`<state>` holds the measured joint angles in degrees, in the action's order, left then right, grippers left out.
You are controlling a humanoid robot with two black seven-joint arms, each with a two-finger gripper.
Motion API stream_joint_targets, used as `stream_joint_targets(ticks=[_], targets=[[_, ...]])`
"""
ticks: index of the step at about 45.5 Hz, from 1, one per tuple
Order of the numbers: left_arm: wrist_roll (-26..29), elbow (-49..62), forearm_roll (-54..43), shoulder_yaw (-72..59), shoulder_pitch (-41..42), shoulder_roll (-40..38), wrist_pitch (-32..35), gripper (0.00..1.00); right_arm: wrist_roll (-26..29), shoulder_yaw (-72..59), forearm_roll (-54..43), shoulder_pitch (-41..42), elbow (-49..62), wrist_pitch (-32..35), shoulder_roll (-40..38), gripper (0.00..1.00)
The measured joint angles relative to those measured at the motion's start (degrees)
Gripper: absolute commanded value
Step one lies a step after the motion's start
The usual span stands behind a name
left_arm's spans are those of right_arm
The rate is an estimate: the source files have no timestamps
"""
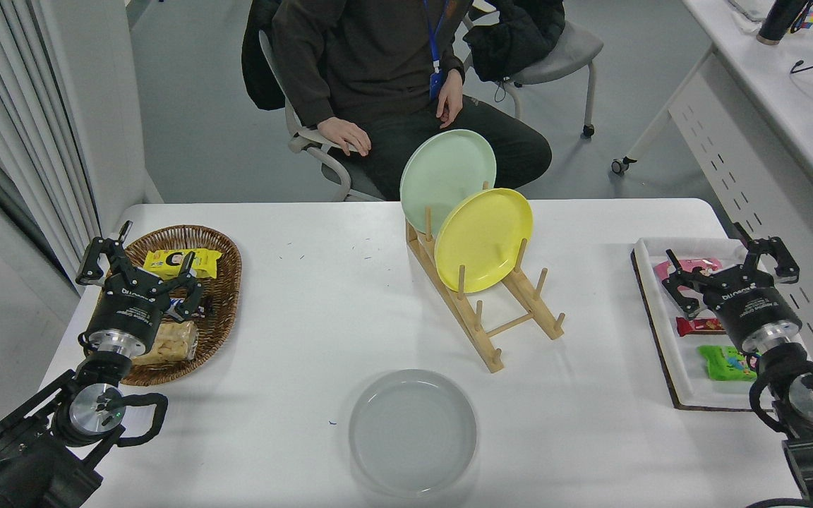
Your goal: Place the plate on the table
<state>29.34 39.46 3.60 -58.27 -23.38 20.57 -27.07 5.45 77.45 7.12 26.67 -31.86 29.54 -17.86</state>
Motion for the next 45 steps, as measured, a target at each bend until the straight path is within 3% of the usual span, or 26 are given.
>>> stream_joint_targets(ticks=[45], targets=[[-0.01, 0.0, 0.0, 0.0, 0.0, 0.0, 0.0, 0.98, 0.0, 0.33, 0.08, 0.02, -0.05, 0.33, 0.28, 0.99]])
